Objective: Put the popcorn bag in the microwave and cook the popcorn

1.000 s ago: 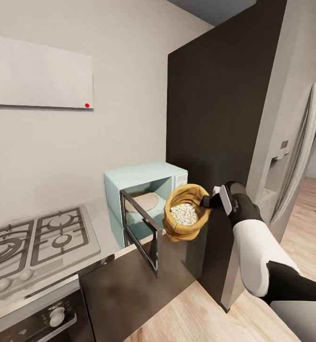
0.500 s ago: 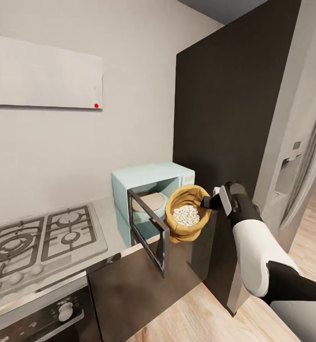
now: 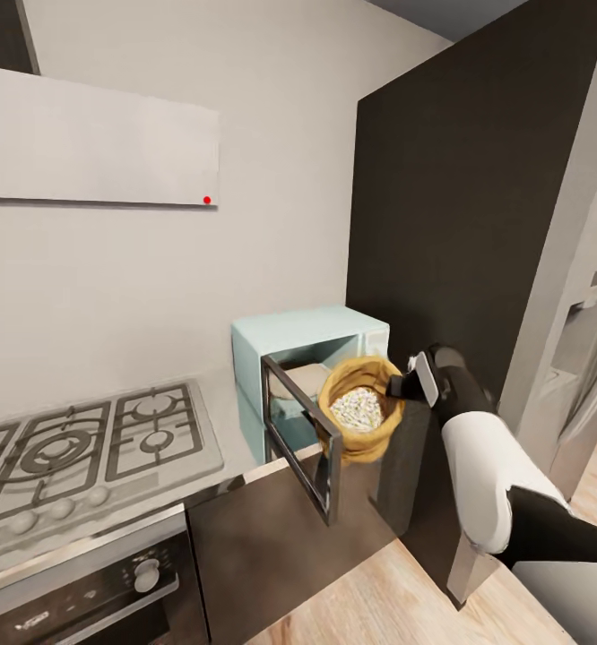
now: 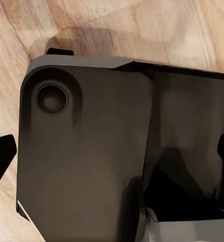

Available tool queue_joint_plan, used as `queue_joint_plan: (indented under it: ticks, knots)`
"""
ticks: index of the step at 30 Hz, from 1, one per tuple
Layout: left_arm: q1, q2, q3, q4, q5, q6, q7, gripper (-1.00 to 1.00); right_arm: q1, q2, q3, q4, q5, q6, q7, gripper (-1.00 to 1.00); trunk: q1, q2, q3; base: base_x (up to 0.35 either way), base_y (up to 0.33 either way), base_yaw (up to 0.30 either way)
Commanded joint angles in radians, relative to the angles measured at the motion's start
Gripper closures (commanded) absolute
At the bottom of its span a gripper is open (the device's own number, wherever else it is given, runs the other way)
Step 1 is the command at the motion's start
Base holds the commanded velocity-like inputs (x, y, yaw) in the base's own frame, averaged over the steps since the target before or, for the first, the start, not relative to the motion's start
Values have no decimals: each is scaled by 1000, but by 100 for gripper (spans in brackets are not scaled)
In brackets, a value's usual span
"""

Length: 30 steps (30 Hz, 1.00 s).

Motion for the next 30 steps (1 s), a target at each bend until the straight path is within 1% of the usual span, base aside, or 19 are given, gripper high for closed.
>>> queue_joint_plan:
  ticks: [1, 2, 4, 6, 9, 12, 14, 18, 21, 26, 30]
  knots:
    - [0, 0, 7, -1, 5, -1, -3, -100, -22, 0, -20, 45, 11, 3, -11, 100, 0, -1, -1, 0, 0, 0]
    - [0, 0, 7, -1, 5, -1, -3, -100, -41, 0, -41, 90, 16, 3, -17, 100, 0, -1, -1, 0, 0, 0]
    - [0, 0, 8, -1, 6, -1, -3, -100, -71, -1, -66, 150, 20, 3, -27, 100, 0, -1, -1, 0, 0, 0]
    - [0, 0, 7, -1, 5, -1, -3, -100, -86, -1, -73, 169, 21, 3, -43, 100, 0, -1, -1, 0, 0, 0]
    - [0, 0, 7, -1, 6, -1, -3, -100, -154, -1, -76, 228, 21, 3, -65, 100, 0, -1, -1, 0, 0, 0]
    - [0, 0, 8, -2, 7, -1, -3, -100, -238, -1, -76, 290, 21, 3, -75, 100, 0, -1, -1, 0, 0, 0]
    - [0, 0, 8, -3, 7, -1, -3, -100, -261, 0, -76, 296, 22, 3, -93, 100, 0, -1, -1, 0, 0, 0]
    - [0, 0, 9, -3, 7, -1, -3, -100, -265, 2, -76, 299, 22, 3, -98, 100, 0, -1, -1, 0, 0, 0]
    - [0, 0, 9, -3, 7, -1, -3, -100, -265, -5, -83, 296, 22, 3, -100, 100, 0, -1, -1, 0, 0, 0]
    - [0, 0, 9, -3, 7, -1, -3, -100, -265, -6, -84, 305, 22, 3, -100, 100, 0, -1, -1, 0, 0, 0]
    - [0, 0, 9, -3, 7, -2, -3, -100, -265, -6, -84, 354, 22, 3, -100, 100, 0, -1, -1, 0, 0, 0]
